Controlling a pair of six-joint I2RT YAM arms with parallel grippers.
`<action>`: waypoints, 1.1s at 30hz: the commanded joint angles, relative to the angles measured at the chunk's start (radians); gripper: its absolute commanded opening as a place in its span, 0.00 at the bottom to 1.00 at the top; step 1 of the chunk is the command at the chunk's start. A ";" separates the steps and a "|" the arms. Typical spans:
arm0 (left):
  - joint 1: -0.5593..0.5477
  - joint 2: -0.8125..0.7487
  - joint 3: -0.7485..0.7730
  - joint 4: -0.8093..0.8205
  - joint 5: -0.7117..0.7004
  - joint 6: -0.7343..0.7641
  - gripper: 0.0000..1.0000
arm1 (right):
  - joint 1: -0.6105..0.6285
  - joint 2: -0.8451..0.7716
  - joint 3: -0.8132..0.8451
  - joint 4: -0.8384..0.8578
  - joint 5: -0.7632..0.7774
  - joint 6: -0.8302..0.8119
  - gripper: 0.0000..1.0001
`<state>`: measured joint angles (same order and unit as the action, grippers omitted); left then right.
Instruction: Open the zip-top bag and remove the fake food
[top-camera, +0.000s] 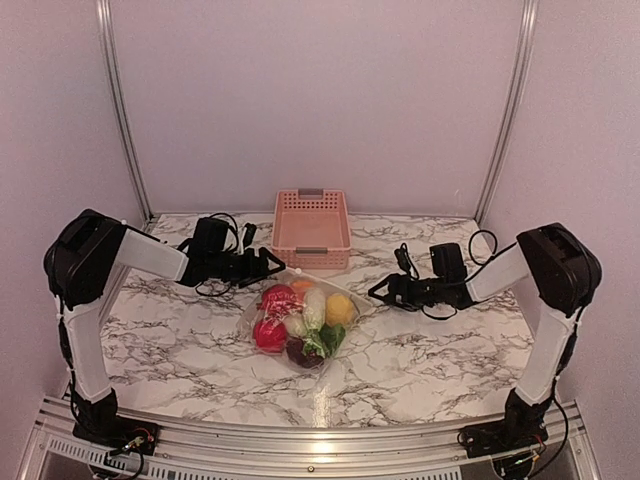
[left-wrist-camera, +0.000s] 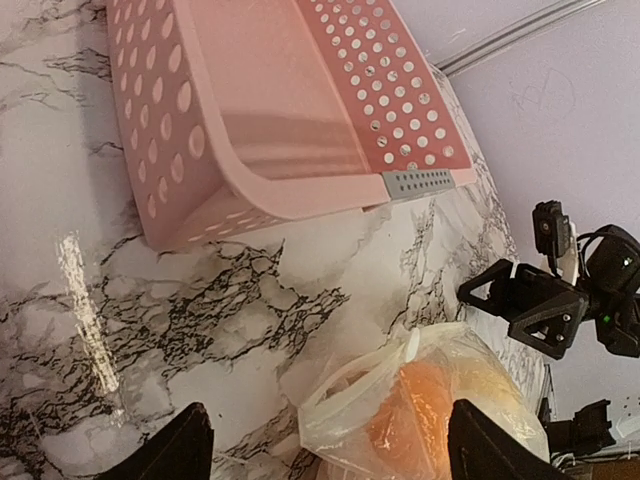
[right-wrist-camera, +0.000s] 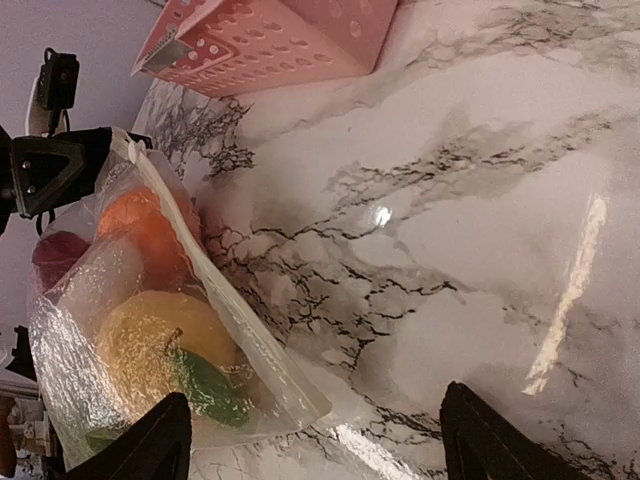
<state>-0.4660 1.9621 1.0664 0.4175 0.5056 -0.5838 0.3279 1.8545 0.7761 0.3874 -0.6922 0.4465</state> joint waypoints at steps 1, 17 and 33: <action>-0.008 0.066 0.052 0.040 0.068 -0.026 0.77 | 0.024 0.081 0.086 0.072 -0.085 0.050 0.81; -0.026 -0.087 -0.022 0.174 0.162 0.020 0.00 | 0.053 0.017 0.176 0.063 -0.163 0.015 0.73; -0.105 -0.378 -0.094 0.185 0.363 0.328 0.00 | 0.169 -0.332 0.253 -0.285 -0.004 -0.489 0.78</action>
<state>-0.5385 1.6707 0.9943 0.5861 0.7734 -0.3992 0.4362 1.5711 0.9749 0.2359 -0.7666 0.1547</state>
